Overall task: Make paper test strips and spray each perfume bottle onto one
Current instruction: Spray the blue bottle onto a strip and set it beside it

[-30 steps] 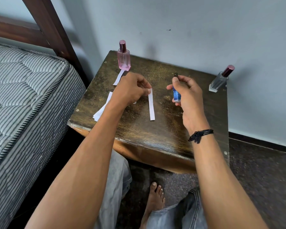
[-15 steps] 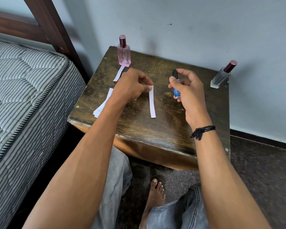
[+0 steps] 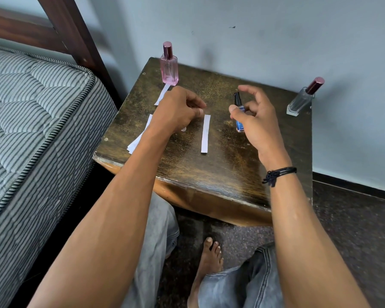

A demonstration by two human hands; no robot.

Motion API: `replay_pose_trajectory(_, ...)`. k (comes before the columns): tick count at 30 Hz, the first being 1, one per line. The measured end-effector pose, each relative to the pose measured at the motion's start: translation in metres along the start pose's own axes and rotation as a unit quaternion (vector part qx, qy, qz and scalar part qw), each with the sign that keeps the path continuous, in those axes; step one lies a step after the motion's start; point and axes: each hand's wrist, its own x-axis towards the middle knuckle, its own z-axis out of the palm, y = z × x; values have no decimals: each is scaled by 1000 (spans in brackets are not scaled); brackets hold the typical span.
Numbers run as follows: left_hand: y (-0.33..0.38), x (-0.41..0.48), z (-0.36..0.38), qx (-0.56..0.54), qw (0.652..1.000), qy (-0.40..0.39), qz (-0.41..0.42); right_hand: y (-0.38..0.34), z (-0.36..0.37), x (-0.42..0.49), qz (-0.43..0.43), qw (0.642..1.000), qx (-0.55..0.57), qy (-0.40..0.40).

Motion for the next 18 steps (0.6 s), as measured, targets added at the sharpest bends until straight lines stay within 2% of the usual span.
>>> replay_pose_trajectory(6,-5,3,-14,-3,1000,28,1,0,0,0,-2,1000,9,19)
replay_pose_trajectory(11,-9,-1,-33,47,996,-74,28,1,-1,0,3,1000,6,17)
replay_pose_trajectory(15,-9,-5,-36,128,978,-159,34,0,0,-2,2,1000,1,9)
replay_pose_trajectory(18,-8,-5,-34,153,972,-173,32,2,2,-1,-1,1000,-8,4)
